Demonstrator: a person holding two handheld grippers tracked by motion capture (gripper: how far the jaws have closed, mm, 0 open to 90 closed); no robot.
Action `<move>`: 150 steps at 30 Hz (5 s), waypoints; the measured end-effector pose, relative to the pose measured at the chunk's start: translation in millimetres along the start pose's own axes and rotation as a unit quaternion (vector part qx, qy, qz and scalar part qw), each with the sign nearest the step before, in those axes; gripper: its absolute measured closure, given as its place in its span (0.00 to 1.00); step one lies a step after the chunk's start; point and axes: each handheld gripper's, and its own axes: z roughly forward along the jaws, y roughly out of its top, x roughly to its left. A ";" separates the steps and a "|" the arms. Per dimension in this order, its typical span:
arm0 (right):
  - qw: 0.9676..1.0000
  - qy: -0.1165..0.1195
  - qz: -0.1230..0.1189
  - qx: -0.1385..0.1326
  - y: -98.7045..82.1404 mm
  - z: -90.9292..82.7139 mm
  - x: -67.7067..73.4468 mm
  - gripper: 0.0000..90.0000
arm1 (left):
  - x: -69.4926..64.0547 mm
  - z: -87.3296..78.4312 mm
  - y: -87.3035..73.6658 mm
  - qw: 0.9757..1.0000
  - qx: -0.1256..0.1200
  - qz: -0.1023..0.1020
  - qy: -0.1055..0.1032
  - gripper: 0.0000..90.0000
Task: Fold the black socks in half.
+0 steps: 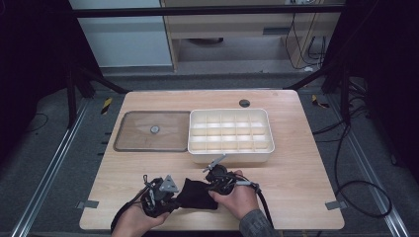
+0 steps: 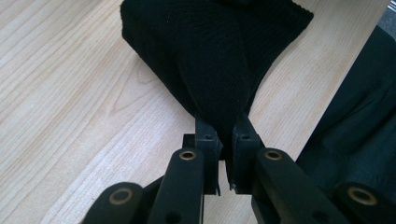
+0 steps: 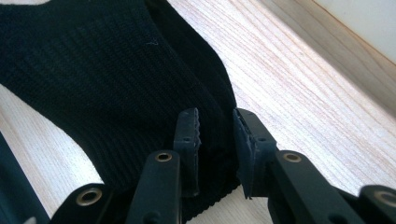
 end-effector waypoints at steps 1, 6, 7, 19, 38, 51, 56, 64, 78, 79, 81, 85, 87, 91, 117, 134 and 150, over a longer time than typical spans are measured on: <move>1.000 0.000 0.002 0.000 0.0 -0.1 0.8 0.79 | 0.2 -0.7 0.1 1.000 0.000 0.000 0.001 0.94; 1.000 0.001 0.004 -0.010 1.0 -5.8 4.6 0.68 | 0.6 -0.6 -0.5 1.000 0.003 0.000 0.002 0.94; 1.000 0.000 0.001 -0.014 1.1 -8.1 4.7 0.65 | 0.6 -0.6 -0.5 1.000 0.003 0.000 0.002 0.94; 1.000 0.002 -0.008 -0.015 -8.9 -18.3 6.4 0.68 | 5.0 -6.0 0.8 1.000 0.002 0.000 0.002 0.94; 0.999 0.031 0.023 -0.028 -17.5 -6.1 1.6 0.81 | -22.8 3.1 38.4 0.999 -0.010 0.045 -0.026 0.94; 0.996 0.043 0.042 -0.064 -28.9 -15.5 -10.6 0.66 | -37.2 25.3 54.1 0.997 0.013 0.065 -0.030 0.94; 0.996 0.038 0.048 -0.067 -42.3 -26.8 -19.0 0.61 | -40.7 34.7 59.1 0.997 0.025 0.070 -0.032 0.94; 0.996 0.016 0.057 -0.070 -56.6 -36.3 -29.3 0.60 | -43.4 46.4 64.2 0.996 0.033 0.070 -0.036 0.94; 0.995 0.002 0.073 -0.066 -65.3 -37.2 -37.2 0.59 | -43.6 57.0 65.0 0.996 0.039 0.068 -0.052 0.94; 0.995 0.002 0.073 -0.066 -65.5 -37.3 -37.3 0.59 | -43.4 57.3 65.0 0.996 0.038 0.067 -0.053 0.94; 0.995 0.003 0.071 -0.068 -65.8 -37.0 -37.8 0.59 | -43.3 58.4 65.1 0.995 0.040 0.068 -0.056 0.94; 0.995 0.001 0.073 -0.066 -65.4 -36.9 -37.1 0.59 | -42.7 58.9 64.9 0.995 0.039 0.065 -0.058 0.93; 0.995 0.001 0.073 -0.066 -65.3 -37.2 -37.1 0.59 | -43.1 58.9 64.8 0.995 0.039 0.066 -0.058 0.93; 0.995 0.001 0.073 -0.066 -65.6 -37.3 -37.3 0.59 | -43.5 59.0 65.0 0.995 0.041 0.067 -0.057 0.93; 0.995 0.000 0.072 -0.065 -66.9 -35.4 -36.8 0.56 | -43.5 59.5 63.8 0.996 0.034 0.065 -0.059 0.93; 0.995 -0.005 0.073 -0.064 -65.4 -36.9 -34.9 0.50 | -47.1 53.1 63.6 0.997 0.014 0.069 -0.042 0.81; 0.995 -0.005 0.074 -0.065 -65.0 -36.8 -34.6 0.48 | -48.8 45.9 58.9 0.998 -0.017 0.062 -0.015 0.37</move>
